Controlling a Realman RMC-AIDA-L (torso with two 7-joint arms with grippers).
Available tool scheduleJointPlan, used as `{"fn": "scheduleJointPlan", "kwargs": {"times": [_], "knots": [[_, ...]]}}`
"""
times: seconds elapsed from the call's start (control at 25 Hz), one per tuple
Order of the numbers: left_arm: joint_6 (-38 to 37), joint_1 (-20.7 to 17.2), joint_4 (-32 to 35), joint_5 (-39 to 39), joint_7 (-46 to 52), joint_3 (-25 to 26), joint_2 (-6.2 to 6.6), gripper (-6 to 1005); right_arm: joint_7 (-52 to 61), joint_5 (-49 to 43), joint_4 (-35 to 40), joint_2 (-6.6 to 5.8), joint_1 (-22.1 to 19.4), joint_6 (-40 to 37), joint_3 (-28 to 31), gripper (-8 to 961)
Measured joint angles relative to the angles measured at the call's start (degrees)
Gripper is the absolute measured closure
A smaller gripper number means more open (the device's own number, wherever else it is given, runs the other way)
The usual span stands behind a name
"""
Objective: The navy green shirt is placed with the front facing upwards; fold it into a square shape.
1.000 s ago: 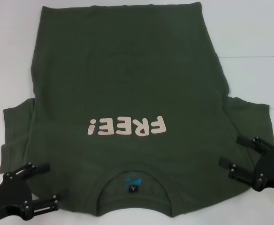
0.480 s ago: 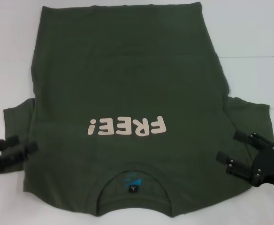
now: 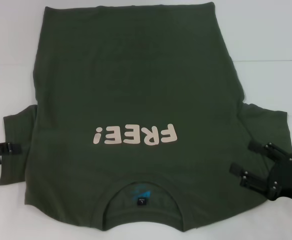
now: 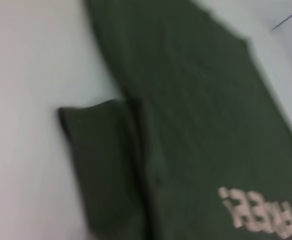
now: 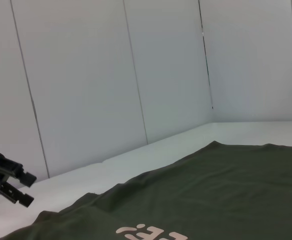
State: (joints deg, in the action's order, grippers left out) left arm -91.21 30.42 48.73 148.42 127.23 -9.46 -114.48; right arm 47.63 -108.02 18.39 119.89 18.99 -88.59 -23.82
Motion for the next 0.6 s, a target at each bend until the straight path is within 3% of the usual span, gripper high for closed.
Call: {"fn": "scheduleJointPlan", "kwargs": {"times": [0.16, 0.36, 0.6], "knots": [[3.8, 1.5, 0.0, 2.5, 2.2, -2.0, 0.55, 72, 0.0, 0.0, 0.0, -0.02, -0.2, 0.0, 0.0, 87], [9.3, 1.7, -0.1, 3.8, 2.5, -5.6, 0.25, 73, 1.0, 0.0, 0.0, -0.05, -0.3, 0.0, 0.0, 87], [12.0, 1.7, -1.7, 4.5, 2.0, -6.5, 0.09, 74, 2.1, 0.0, 0.2, -0.11, -0.2, -0.1, 0.1, 88]]}}
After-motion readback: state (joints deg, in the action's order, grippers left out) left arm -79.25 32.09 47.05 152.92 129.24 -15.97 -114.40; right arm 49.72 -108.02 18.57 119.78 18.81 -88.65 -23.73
